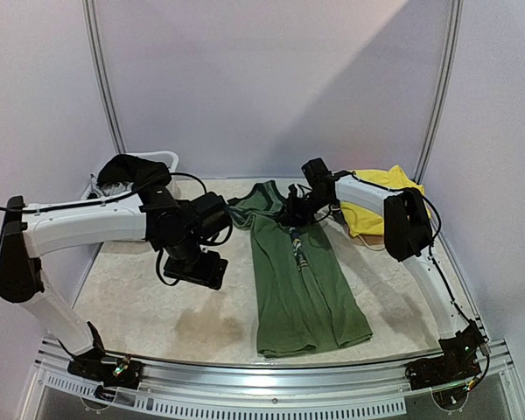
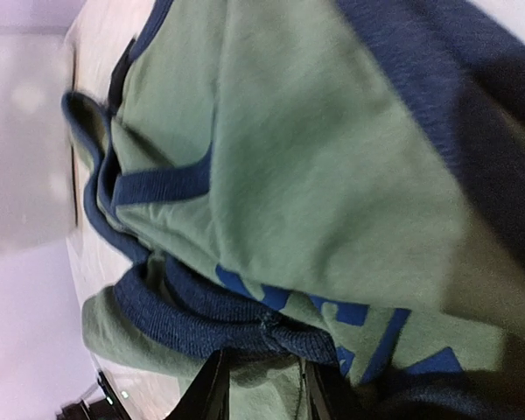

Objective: Fold and stack the mixed laundry pile
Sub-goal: Move the 2/3-rectangle-folded tank top to the center of the board, then pick up the 2/3-rectangle-folded tank top.

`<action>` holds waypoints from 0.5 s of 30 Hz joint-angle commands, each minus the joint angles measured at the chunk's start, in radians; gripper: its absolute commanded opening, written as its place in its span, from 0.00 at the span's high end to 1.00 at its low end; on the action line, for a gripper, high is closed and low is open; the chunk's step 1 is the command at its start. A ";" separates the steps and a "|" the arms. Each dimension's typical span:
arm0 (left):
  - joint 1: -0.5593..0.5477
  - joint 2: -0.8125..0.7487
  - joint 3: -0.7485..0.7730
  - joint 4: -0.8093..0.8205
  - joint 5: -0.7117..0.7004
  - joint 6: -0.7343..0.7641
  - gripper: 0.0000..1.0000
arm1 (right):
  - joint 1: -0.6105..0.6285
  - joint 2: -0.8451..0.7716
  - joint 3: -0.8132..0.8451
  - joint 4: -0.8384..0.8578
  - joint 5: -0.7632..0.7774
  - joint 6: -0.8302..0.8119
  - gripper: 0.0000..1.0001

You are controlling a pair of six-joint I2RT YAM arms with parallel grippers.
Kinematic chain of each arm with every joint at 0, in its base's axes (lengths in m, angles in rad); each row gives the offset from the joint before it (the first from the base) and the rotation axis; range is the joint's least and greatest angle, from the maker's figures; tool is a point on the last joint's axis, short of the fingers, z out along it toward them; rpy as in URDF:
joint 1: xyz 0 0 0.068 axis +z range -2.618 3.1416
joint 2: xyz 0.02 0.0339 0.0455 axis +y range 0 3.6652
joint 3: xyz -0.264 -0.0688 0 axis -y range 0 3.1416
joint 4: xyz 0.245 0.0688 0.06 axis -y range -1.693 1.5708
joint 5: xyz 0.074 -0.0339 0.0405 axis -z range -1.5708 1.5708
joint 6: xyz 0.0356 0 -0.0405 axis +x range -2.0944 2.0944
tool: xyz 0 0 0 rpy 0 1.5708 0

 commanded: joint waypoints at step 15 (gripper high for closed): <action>-0.136 0.212 0.080 0.218 0.294 -0.004 0.35 | -0.011 -0.154 0.025 0.113 -0.075 0.068 0.56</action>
